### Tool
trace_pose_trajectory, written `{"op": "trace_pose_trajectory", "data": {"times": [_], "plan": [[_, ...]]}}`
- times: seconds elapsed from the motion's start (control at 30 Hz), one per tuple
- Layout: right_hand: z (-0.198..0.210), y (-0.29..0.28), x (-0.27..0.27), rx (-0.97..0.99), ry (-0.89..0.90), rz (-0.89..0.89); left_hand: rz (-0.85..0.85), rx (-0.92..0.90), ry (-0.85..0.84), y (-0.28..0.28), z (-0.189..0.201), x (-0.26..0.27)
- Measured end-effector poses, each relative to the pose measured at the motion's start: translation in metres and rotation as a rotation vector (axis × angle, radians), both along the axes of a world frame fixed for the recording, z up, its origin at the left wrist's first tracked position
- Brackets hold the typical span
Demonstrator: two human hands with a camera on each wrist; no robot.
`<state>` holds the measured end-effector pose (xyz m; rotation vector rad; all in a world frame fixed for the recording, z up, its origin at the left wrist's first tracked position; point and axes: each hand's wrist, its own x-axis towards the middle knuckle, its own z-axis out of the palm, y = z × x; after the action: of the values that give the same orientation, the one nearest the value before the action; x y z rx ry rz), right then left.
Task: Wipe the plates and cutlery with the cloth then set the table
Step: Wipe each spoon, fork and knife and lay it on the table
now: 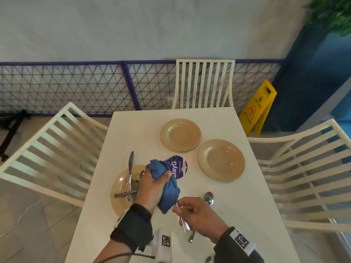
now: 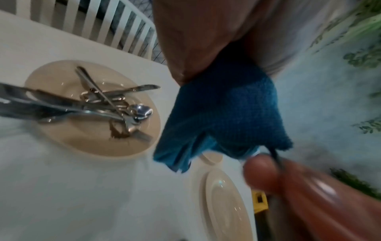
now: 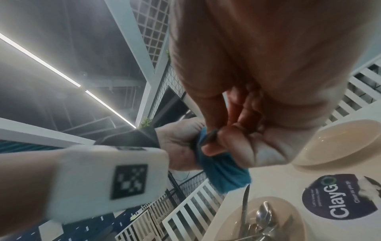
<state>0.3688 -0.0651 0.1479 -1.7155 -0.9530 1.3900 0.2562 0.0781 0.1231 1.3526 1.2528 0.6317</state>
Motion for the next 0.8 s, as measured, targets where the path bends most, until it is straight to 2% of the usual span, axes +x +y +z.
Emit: {"op": "trace_pose_trajectory", "data": {"times": [0.13,0.37,0.5,0.57,0.63,0.73,0.8], "plan": [[0.003,-0.016,0.012,-0.021,-0.051,0.040,-0.060,0.176,0.073,0.006,0.017,0.005],[0.008,-0.025,0.037,0.097,-0.457,0.104,-0.401,0.700,0.508,-0.005,0.025,0.011],[0.011,-0.031,0.032,0.178,-0.518,0.074,-0.473,0.936,0.701,-0.003,0.028,0.016],[0.010,-0.037,0.027,0.214,-0.481,0.054,-0.450,0.914,0.761,-0.001,0.028,0.018],[0.008,-0.040,0.024,0.222,-0.427,0.040,-0.362,0.824,0.733,0.003,0.023,0.020],[0.006,-0.037,0.023,0.221,-0.373,-0.015,-0.076,0.635,0.578,0.004,0.018,0.026],[0.005,-0.035,0.018,0.216,-0.323,-0.056,0.176,0.409,0.395,0.002,0.026,0.034]]}}
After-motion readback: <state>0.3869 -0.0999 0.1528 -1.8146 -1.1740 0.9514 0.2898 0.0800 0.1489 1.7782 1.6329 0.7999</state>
